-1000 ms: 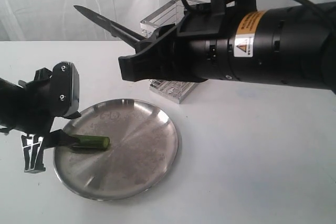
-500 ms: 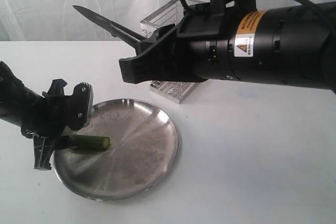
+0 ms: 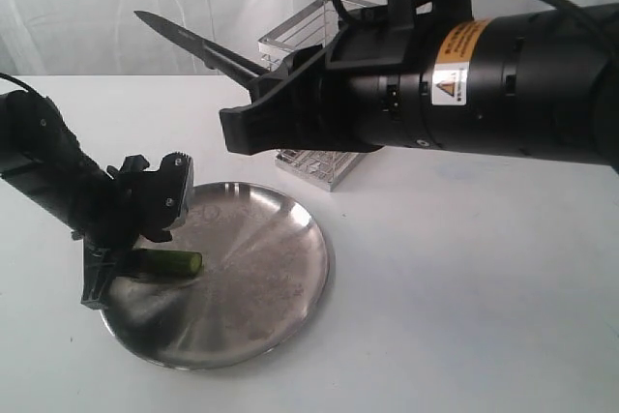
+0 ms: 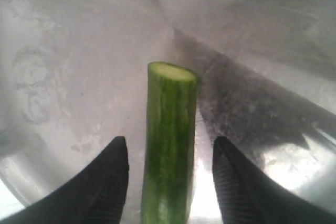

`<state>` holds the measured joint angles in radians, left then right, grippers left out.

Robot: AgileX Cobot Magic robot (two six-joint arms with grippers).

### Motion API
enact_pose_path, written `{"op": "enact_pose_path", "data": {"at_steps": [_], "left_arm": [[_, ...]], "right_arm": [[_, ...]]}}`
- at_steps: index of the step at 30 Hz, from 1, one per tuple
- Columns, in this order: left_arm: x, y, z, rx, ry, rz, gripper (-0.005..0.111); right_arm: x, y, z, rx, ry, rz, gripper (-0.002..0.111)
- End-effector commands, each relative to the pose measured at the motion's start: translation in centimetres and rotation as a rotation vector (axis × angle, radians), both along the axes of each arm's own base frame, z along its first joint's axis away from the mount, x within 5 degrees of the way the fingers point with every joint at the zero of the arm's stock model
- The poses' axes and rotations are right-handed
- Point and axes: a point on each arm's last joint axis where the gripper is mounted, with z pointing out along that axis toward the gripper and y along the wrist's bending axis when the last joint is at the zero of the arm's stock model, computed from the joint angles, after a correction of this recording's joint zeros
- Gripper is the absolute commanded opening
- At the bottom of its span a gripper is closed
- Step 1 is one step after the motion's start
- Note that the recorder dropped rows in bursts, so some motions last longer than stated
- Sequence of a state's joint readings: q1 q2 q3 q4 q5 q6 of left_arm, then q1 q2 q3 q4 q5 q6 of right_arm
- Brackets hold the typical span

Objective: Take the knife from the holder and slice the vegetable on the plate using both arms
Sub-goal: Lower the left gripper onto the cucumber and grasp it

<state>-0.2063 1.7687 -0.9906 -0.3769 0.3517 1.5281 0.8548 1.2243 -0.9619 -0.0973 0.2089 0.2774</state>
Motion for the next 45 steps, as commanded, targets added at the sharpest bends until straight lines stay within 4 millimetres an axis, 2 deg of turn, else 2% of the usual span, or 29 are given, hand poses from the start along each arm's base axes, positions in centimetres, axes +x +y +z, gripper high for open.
{"op": "enact_pose_path", "data": {"at_steps": [1,5,11,14,18,20,26,29,33,39,42,45], "left_arm": [[0.3,-0.4,-0.7,-0.001,0.044,-0.006,0.042],[0.5,-0.3,-1.2,-0.016,0.067,0.073,0.032],[0.3,-0.2,-1.4,-0.05,0.165,0.285,0.032],[0.5,-0.3,-0.3,-0.098,0.207,0.411,0.032],[1.1,-0.7,2.0,-0.229,0.303,0.757,0.032],[0.9,-0.8,2.5,-0.246,0.374,0.848,0.032],[0.3,-0.9,1.3,-0.232,0.562,1.104,0.032],[0.3,-0.8,0.3,-0.243,0.584,1.207,0.034],[-0.1,-0.7,-0.7,-0.262,0.575,1.255,0.042],[-0.4,-0.9,-0.7,-0.288,0.618,1.276,0.049],[-0.5,-0.9,-0.2,-0.294,0.613,1.266,0.049],[-0.7,-0.8,1.2,-0.308,0.574,1.215,0.049]], "right_arm": [[0.0,-0.2,0.4,0.001,-0.025,0.0,0.0],[0.0,-0.2,0.4,0.001,-0.025,0.0,0.0],[0.0,-0.2,0.4,0.012,-0.027,0.0,0.0],[0.0,-0.2,0.5,0.013,-0.028,0.0,0.0],[0.0,-0.3,0.3,0.002,-0.018,-0.002,0.0],[0.0,-0.3,0.1,-0.02,-0.006,-0.003,0.0],[-0.2,-0.7,-0.7,-0.132,0.023,0.008,0.0],[-0.3,-1.0,-1.2,-0.212,0.034,0.019,0.0],[-0.5,-1.3,-1.7,-0.273,0.066,0.02,0.0],[-0.4,-1.2,-2.1,-0.299,0.073,0.029,0.0],[0.0,-0.7,-3.2,-0.338,0.112,0.033,0.0],[0.3,0.1,-4.4,-0.38,0.125,0.068,0.0]]}}
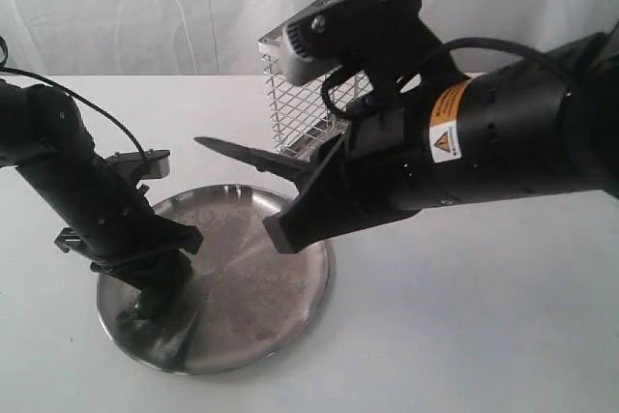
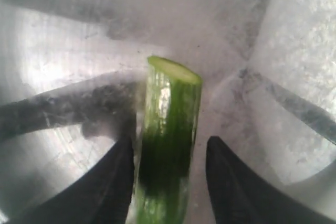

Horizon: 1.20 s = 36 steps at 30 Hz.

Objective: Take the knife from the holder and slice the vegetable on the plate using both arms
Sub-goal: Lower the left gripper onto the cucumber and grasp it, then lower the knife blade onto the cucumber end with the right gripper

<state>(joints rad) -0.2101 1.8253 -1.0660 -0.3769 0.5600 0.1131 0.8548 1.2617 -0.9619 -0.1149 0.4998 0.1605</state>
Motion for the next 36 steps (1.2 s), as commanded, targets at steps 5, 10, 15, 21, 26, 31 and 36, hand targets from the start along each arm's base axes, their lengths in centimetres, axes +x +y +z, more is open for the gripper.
{"op": "enact_pose_path", "data": {"at_steps": [5,10,15,21,26,31,36], "left_arm": [[-1.5,0.1,4.6,-0.03,-0.103,-0.062,0.049],[-2.5,0.5,7.6,-0.021,-0.188,-0.086,0.049],[-3.4,1.3,10.1,0.003,-0.28,-0.083,0.049],[-3.8,2.6,11.5,0.009,-0.325,-0.015,0.049],[-3.6,2.7,11.5,0.009,-0.348,-0.002,0.049],[-3.5,2.6,11.5,-0.007,-0.349,0.009,0.049],[-3.3,2.5,11.6,-0.015,-0.363,0.02,0.049]], "right_arm": [[1.2,2.2,-2.5,-0.038,-0.002,0.055,0.0],[1.6,3.2,-4.3,-0.076,0.05,0.06,0.0],[1.1,4.6,-5.1,-0.061,0.042,0.102,0.0],[1.0,4.9,-7.6,-0.01,0.045,0.092,0.0],[0.7,4.9,-8.5,0.041,0.029,0.092,0.0],[1.1,5.5,-10.3,0.021,0.074,0.073,0.0],[1.3,5.7,-11.0,0.018,0.08,0.073,0.0]]}}
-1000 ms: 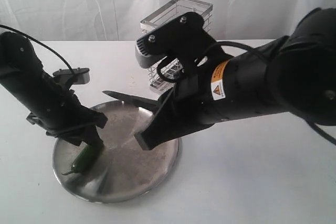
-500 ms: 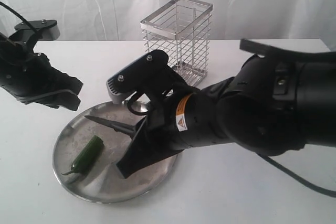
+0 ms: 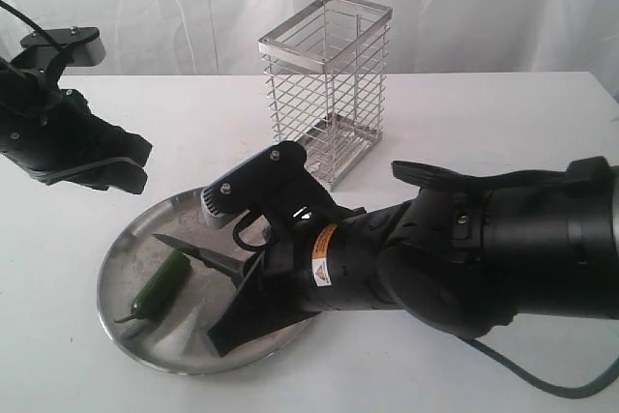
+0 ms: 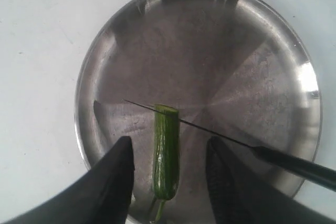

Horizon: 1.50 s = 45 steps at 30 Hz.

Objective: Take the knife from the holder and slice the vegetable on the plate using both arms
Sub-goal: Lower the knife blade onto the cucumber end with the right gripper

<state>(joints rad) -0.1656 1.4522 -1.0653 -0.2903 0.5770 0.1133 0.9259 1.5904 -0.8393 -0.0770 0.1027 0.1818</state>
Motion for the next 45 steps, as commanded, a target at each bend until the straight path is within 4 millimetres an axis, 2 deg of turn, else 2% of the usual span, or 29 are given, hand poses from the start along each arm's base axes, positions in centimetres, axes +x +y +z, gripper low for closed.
{"op": "enact_pose_path", "data": {"at_steps": [1,5,13,16,26,37,45], "left_arm": [[0.0,0.0,0.0,-0.026,-0.002,0.024,0.049],[0.3,-0.1,-1.0,-0.035,0.025,0.034,0.049],[-0.6,0.6,-5.1,-0.018,-0.009,0.12,0.048],[-0.8,0.8,-5.7,-0.012,-0.014,0.13,0.048],[-0.8,0.8,-5.7,-0.012,-0.025,0.135,0.048],[-0.8,0.8,-5.7,-0.012,-0.025,0.135,0.048],[-0.6,0.8,-5.6,-0.011,-0.049,0.143,0.048]], "right_arm": [[0.0,0.2,-0.1,0.02,-0.005,-0.003,0.0],[0.1,0.2,-0.1,0.021,-0.004,-0.004,0.0],[0.0,0.2,-0.1,0.028,0.006,-0.012,0.0],[-0.4,0.5,-0.2,0.024,0.008,0.001,0.0],[-0.5,0.5,-0.3,0.034,0.007,0.001,0.0],[-0.5,0.6,-2.5,-0.013,0.053,-0.008,0.0],[-0.4,0.7,-2.8,-0.01,0.052,-0.008,0.0]]}}
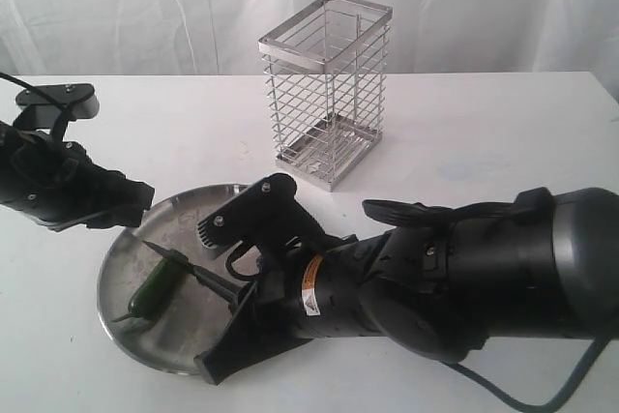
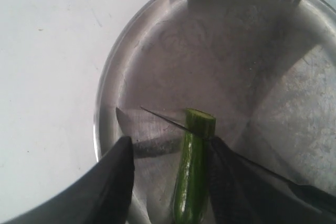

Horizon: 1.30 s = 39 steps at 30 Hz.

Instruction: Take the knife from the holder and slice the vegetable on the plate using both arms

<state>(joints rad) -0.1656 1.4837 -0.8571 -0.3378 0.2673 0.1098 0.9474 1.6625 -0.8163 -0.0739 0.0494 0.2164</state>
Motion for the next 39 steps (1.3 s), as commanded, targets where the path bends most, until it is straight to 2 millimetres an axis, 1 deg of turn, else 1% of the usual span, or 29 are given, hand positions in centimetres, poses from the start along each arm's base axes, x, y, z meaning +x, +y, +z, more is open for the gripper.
{"op": "enact_pose_path", "data": {"at_steps": [1,9,16,19,22,26,39], "left_arm": [[0.0,0.1,-0.1,-0.009,-0.004,0.016,0.048],[-0.1,0.1,-0.2,-0.009,0.007,0.01,0.048],[-0.2,0.1,-0.2,0.0,0.004,-0.006,0.048],[-0.2,0.1,-0.2,0.0,0.004,-0.006,0.048],[-0.2,0.1,-0.2,0.0,0.006,-0.007,0.048],[-0.2,0.1,-0.2,0.0,0.015,-0.01,0.048],[-0.3,0.1,-0.2,-0.001,0.017,-0.011,0.048]], "right_arm": [[0.0,0.0,-0.2,0.006,0.004,-0.006,0.0],[0.3,0.4,0.3,0.074,-0.027,-0.014,0.0],[0.2,0.2,0.8,0.083,-0.034,-0.015,0.0],[0.1,0.1,0.6,0.062,-0.02,-0.016,0.0],[0.1,0.0,-0.1,0.021,0.005,-0.017,0.0],[0.1,0.1,-0.5,0.01,0.011,-0.016,0.0],[0.9,-0.5,-0.5,0.007,0.006,-0.039,0.0]]}}
